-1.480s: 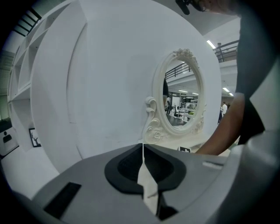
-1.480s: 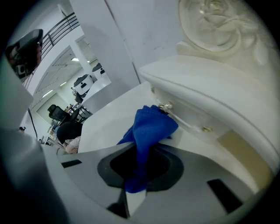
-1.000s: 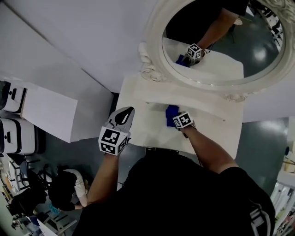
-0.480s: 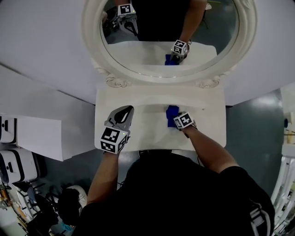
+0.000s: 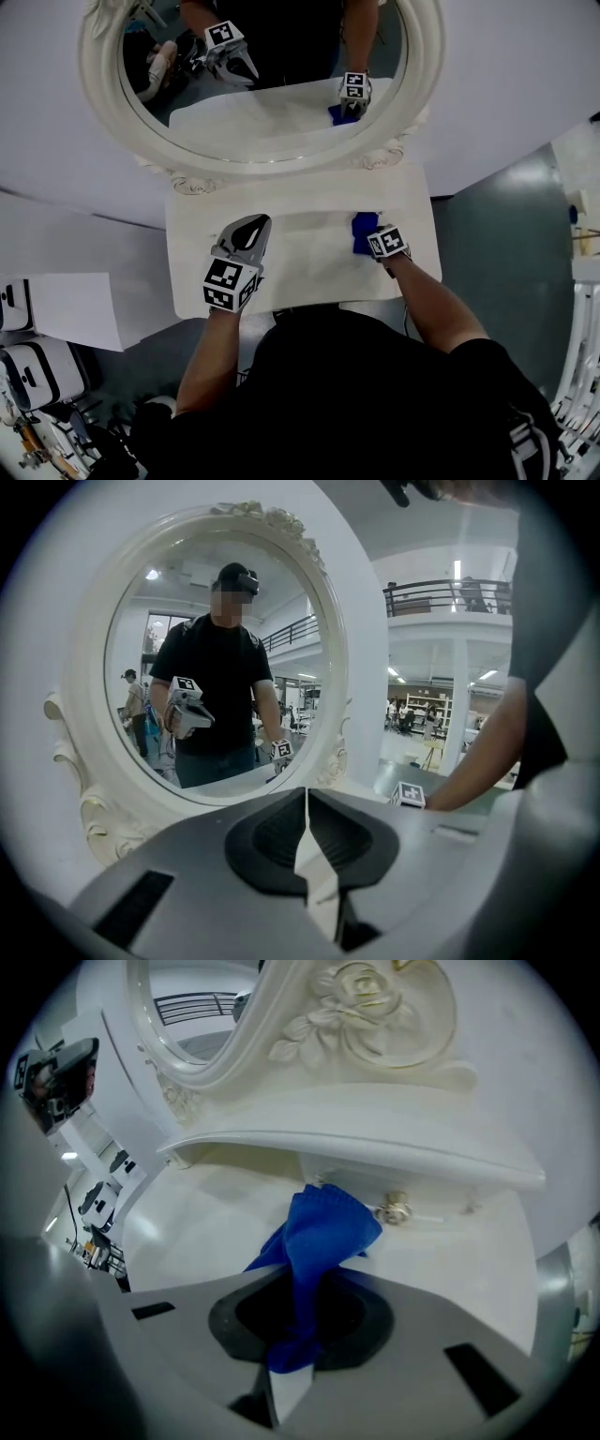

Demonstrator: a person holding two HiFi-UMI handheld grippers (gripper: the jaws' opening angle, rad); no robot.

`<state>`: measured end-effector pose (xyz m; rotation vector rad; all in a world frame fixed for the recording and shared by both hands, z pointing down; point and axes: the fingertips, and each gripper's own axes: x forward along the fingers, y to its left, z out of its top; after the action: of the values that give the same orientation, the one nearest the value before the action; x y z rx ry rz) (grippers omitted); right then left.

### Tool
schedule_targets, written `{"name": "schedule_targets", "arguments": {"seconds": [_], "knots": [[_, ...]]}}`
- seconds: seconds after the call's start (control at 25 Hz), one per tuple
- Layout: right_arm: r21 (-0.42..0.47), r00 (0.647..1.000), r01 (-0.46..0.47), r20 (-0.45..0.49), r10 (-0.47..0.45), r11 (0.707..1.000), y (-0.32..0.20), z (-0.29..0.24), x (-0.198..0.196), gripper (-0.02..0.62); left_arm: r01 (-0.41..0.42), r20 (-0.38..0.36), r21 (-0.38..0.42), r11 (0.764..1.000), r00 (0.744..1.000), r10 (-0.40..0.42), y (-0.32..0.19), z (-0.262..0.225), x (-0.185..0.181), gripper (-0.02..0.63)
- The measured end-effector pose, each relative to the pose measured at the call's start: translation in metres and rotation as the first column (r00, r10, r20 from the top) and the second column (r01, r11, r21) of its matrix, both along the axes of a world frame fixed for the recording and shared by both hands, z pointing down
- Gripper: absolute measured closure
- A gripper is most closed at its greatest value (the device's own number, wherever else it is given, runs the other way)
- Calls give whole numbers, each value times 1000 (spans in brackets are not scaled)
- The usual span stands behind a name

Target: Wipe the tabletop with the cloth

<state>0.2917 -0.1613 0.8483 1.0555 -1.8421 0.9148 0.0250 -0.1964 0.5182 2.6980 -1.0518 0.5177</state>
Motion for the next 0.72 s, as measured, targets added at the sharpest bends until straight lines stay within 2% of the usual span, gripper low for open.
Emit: {"name": "schedule_targets", "arguments": {"seconds": [0.4, 0.72], "knots": [[0, 984, -176, -37, 176, 984, 29, -1, 103, 554, -78, -4, -6, 997, 997, 78, 2, 5, 56, 589], [10, 972, -222, -73, 222, 975, 44, -1, 144, 555, -97, -3, -8, 995, 995, 97, 8, 6, 73, 589]]}}
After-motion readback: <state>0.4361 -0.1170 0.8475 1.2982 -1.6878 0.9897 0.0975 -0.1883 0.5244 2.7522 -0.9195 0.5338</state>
